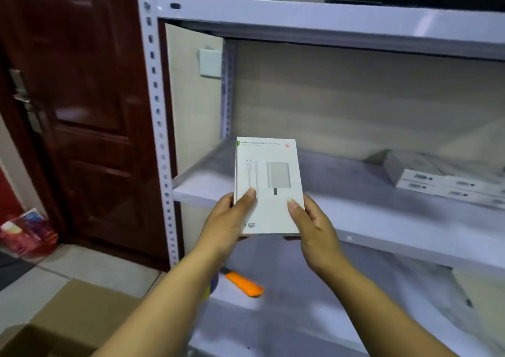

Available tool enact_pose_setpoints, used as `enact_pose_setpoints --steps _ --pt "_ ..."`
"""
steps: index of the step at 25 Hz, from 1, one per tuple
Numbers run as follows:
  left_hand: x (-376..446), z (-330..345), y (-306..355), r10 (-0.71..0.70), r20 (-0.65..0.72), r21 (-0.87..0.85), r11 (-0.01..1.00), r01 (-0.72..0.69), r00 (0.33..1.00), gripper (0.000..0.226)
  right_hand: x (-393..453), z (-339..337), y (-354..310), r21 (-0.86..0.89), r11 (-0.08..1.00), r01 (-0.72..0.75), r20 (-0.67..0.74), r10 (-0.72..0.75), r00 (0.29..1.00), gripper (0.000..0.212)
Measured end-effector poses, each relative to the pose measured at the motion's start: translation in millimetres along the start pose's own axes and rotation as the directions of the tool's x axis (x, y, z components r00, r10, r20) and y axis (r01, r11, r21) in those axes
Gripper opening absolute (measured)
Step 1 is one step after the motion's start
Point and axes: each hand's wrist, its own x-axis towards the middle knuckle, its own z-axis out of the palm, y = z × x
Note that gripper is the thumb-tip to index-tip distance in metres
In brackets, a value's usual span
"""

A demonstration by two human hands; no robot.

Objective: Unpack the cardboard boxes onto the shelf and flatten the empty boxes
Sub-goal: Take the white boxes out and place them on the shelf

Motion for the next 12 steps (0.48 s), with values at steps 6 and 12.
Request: enact_pose_setpoints --steps 6,12 --pt "13.3 90.3 -9.4 0.075 0.008 0.056 0.996 -0.076 0.997 0.036 -3.6 -87.1 3.5 -0.006 0.998 -0.061 -0.239 0.058 0.969 0.030" --pt "32.6 150.4 -15.9 0.145 0.054 0.150 0.977 -0.151 0.988 0.021 0.5 -145.9 6.4 -0.076 0.990 -0.119 -0.359 0.085 0.930 0.028"
